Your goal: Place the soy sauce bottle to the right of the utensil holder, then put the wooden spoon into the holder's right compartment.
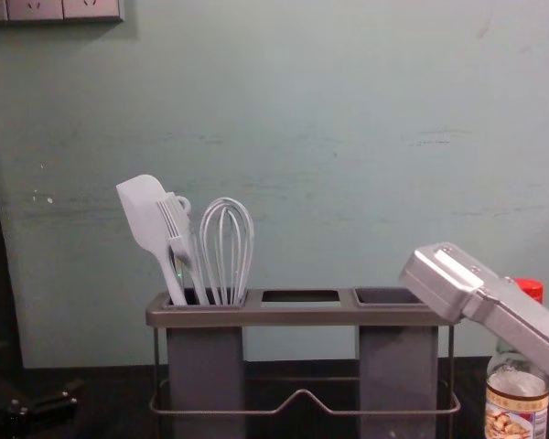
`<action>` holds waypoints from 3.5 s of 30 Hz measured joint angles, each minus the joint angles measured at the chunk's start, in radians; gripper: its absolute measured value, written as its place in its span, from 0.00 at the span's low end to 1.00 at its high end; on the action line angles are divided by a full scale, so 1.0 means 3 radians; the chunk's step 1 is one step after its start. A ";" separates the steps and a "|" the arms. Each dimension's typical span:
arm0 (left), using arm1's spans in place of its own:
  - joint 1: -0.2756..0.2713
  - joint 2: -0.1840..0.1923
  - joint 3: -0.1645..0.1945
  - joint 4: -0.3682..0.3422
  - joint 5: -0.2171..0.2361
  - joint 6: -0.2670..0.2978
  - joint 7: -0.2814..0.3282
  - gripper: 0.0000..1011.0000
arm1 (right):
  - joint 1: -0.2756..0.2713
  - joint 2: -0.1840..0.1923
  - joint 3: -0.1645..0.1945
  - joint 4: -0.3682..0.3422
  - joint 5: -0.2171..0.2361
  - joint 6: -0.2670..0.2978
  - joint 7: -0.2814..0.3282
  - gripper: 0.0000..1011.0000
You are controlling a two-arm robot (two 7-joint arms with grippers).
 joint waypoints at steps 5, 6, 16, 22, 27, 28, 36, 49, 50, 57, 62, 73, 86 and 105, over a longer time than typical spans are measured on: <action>0.0000 0.0000 0.0000 0.0000 0.0000 0.0000 0.0000 1.00 | 0.0006 -0.0029 -0.0013 0.0024 -0.0051 -0.0007 0.0029 0.99; 0.0000 0.0000 0.0000 0.0000 0.0000 0.0000 0.0000 1.00 | 0.0006 -0.0033 -0.0014 0.0024 -0.0061 -0.0008 0.0030 0.99; 0.0000 0.0000 0.0000 0.0000 0.0000 0.0000 0.0000 1.00 | 0.0011 -0.0026 -0.0053 0.0019 -0.0174 -0.0066 0.0053 0.99; 0.0000 0.0000 0.0000 0.0000 0.0000 0.0000 0.0000 1.00 | 0.0011 -0.0026 -0.0051 0.0017 -0.0170 -0.0060 0.0053 0.99; 0.0000 0.0000 0.0000 0.0000 0.0000 0.0000 0.0000 1.00 | 0.0010 -0.0026 -0.0049 0.0016 -0.0166 -0.0055 0.0052 0.99; 0.0000 0.0000 0.0000 0.0000 0.0000 0.0000 0.0000 1.00 | 0.0010 -0.0026 -0.0049 0.0015 -0.0165 -0.0054 0.0053 0.97; 0.0000 0.0000 0.0000 0.0000 0.0000 0.0000 0.0000 1.00 | 0.0008 -0.0026 -0.0046 0.0013 -0.0156 -0.0049 0.0051 0.83; 0.0000 0.0000 0.0000 0.0000 0.0000 0.0000 0.0000 1.00 | -0.0216 0.0045 0.0111 -0.0216 -0.0123 -0.0337 0.0036 0.83; 0.0000 0.0000 0.0000 0.0000 0.0000 0.0000 0.0000 1.00 | -0.0268 0.0061 0.0151 -0.0275 -0.0111 -0.0410 0.0033 0.83; 0.0000 0.0000 0.0000 0.0000 0.0000 0.0000 0.0000 1.00 | -0.0679 0.0195 0.0454 -0.0709 0.0118 -0.1146 0.0078 0.83; 0.0000 0.0000 0.0000 0.0000 0.0000 0.0000 0.0000 1.00 | -0.0915 0.0296 0.0630 -0.0947 0.0293 -0.1757 0.0168 0.83; 0.0000 0.0000 0.0000 0.0000 0.0000 0.0000 0.0000 1.00 | -0.0982 0.0373 0.0796 -0.1141 0.0269 -0.2607 0.0102 0.83; 0.0000 0.0000 0.0000 0.0000 0.0000 0.0000 0.0000 1.00 | -0.0403 0.0095 0.0861 -0.0948 0.0224 -0.2695 -0.0112 0.83; 0.0000 0.0000 0.0000 0.0000 0.0000 0.0000 0.0000 1.00 | 0.0821 -0.0386 0.0486 0.0270 0.0030 -0.2199 -0.0189 0.83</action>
